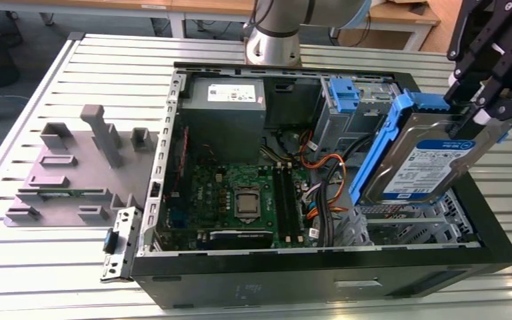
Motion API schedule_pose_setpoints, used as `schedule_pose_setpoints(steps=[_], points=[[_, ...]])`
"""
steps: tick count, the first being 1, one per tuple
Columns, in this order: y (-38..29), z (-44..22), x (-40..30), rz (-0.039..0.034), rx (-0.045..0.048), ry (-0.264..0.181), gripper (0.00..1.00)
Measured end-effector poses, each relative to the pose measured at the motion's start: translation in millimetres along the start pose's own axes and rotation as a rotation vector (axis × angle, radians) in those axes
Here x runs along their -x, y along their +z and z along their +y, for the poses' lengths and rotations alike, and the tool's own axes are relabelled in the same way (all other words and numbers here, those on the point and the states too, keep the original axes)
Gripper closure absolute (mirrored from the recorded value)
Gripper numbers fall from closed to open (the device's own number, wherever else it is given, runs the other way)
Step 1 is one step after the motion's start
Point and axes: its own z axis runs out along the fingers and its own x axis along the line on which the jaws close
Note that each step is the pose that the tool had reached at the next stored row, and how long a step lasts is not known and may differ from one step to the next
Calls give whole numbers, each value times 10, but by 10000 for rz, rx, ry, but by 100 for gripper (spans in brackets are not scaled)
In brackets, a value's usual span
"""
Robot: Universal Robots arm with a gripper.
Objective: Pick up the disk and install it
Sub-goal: 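Pick up the disk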
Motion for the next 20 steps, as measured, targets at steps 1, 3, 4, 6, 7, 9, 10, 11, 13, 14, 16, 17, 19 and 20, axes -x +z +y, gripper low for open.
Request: schedule_pose_setpoints(steps=[1,3,4,6,7,9,10,11,13,14,16,17,19,20], points=[[1,-19,1,-1,0,-1,65],[2,-55,2,-1,0,0,65],[3,-70,2,-1,0,-1,65],[2,-89,3,2,0,-1,65],[2,-93,3,2,0,-1,65],[2,-95,3,1,0,0,65],[2,-99,3,1,0,0,65],[2,-100,3,0,0,-1,65],[2,-105,3,1,0,-1,65],[2,-108,3,0,0,-2,65],[2,-116,3,1,0,-1,65],[2,-120,3,0,0,-1,65],[3,-129,4,0,0,-1,65],[3,-135,4,-1,0,-1,65]])
